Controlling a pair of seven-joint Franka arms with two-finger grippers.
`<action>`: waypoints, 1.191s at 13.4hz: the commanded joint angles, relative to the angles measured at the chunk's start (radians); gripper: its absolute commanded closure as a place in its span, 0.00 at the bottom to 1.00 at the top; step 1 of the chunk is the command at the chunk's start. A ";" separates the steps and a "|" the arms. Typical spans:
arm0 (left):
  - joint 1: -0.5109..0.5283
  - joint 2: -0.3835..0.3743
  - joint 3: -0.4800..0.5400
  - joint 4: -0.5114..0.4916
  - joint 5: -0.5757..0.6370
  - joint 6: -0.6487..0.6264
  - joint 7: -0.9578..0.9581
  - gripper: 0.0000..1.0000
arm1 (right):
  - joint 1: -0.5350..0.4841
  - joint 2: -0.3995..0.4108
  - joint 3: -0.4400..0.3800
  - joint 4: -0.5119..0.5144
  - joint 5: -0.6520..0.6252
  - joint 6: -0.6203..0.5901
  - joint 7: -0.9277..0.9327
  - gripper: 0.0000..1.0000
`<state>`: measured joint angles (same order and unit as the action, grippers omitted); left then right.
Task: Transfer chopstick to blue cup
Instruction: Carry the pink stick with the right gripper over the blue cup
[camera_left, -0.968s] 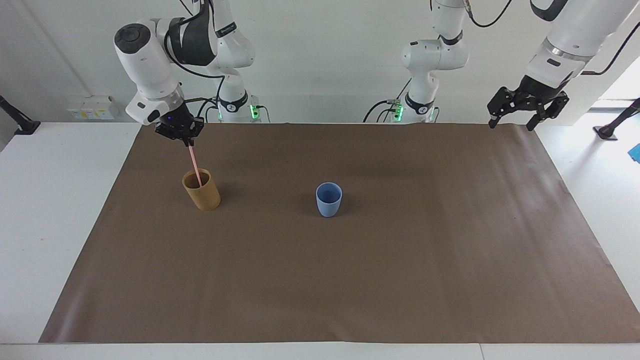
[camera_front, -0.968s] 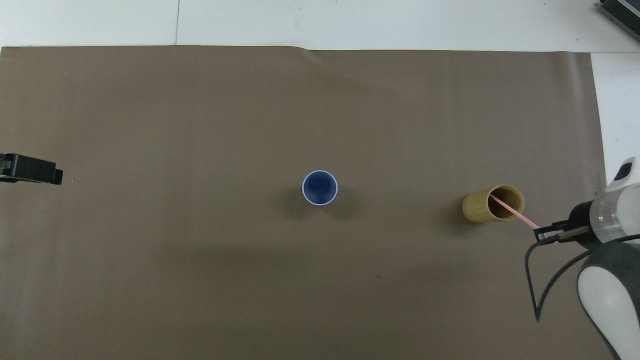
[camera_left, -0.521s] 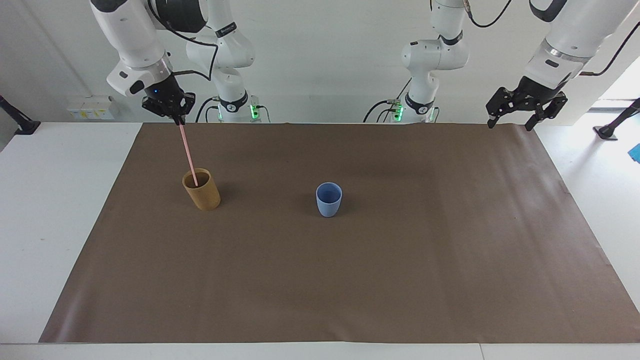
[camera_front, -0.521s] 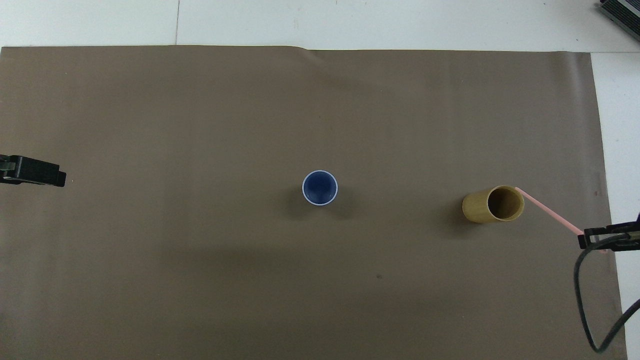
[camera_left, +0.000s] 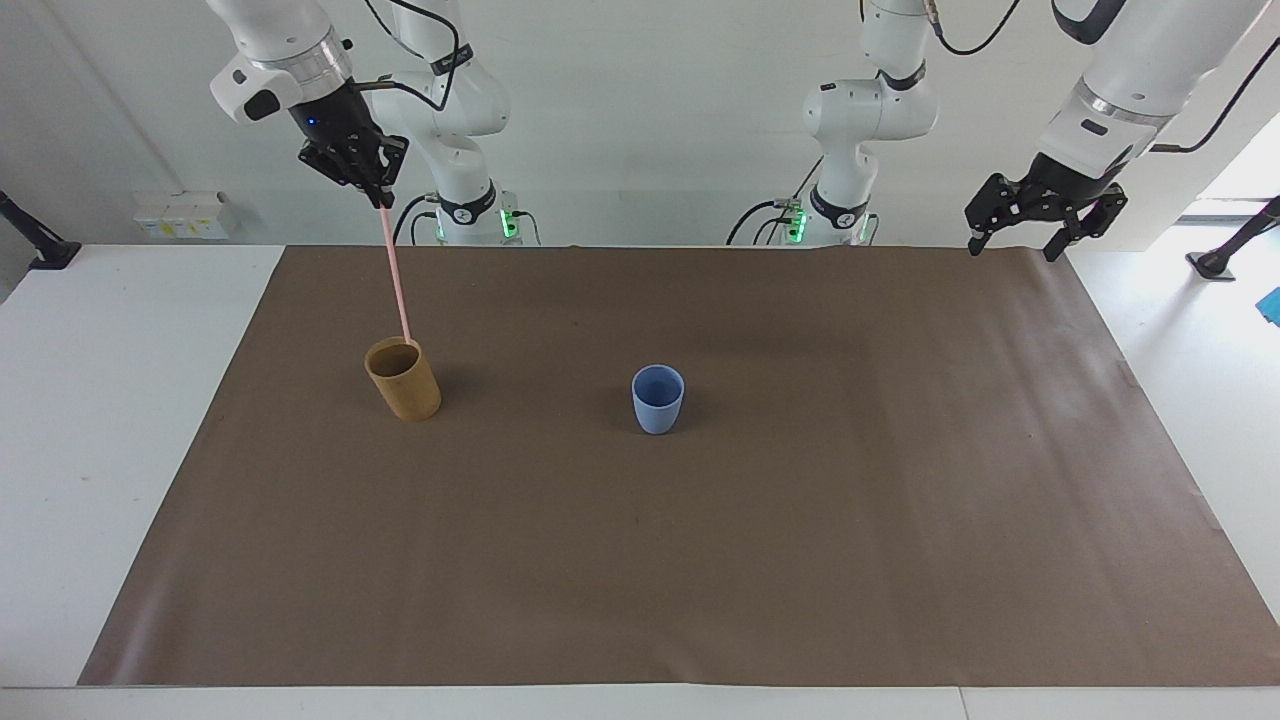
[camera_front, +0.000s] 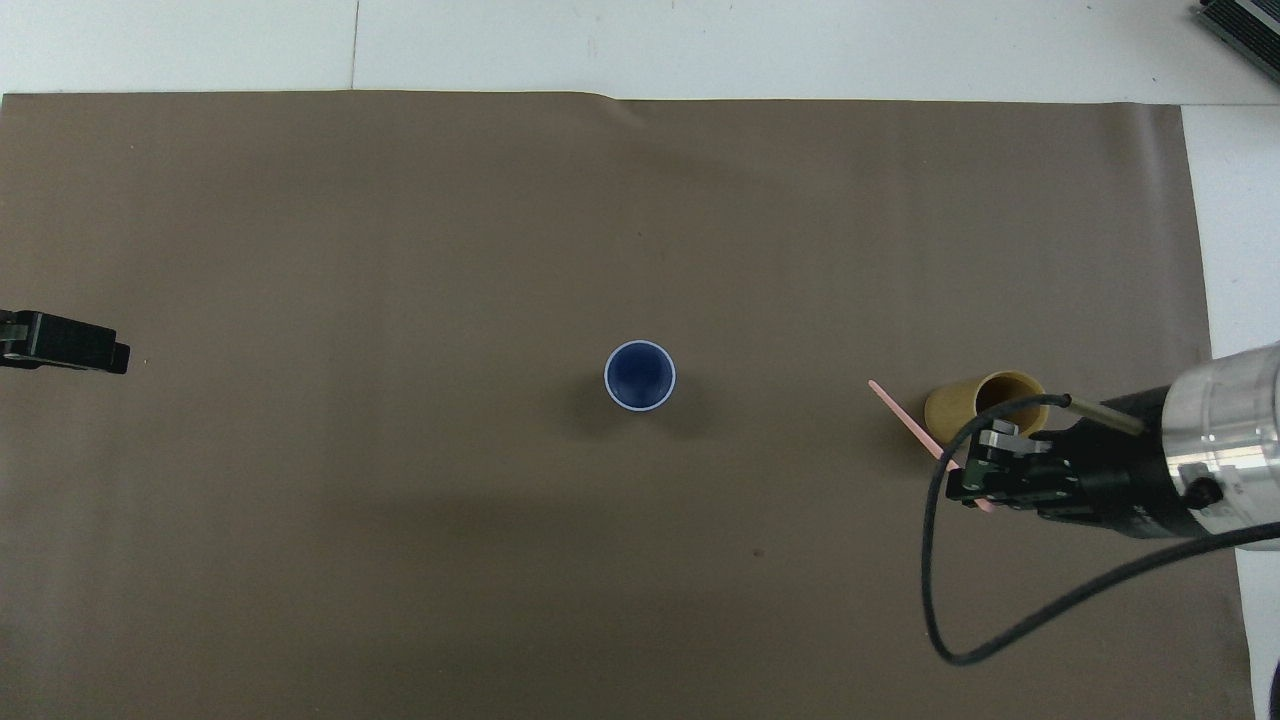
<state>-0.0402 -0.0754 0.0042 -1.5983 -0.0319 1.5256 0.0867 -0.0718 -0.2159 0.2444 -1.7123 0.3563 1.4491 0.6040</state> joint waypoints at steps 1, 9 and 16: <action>0.008 0.003 -0.007 0.014 0.007 -0.019 0.010 0.00 | -0.013 0.090 0.090 0.123 0.090 -0.003 0.246 1.00; 0.009 0.003 -0.007 0.014 0.009 -0.019 0.010 0.00 | 0.093 0.231 0.144 0.117 0.242 0.238 0.612 1.00; 0.011 0.003 -0.007 0.014 0.009 -0.019 0.010 0.00 | 0.141 0.322 0.142 0.057 0.225 0.364 0.640 1.00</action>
<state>-0.0400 -0.0754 0.0025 -1.5982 -0.0319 1.5256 0.0867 0.0747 0.0887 0.3826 -1.6335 0.5740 1.7642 1.2457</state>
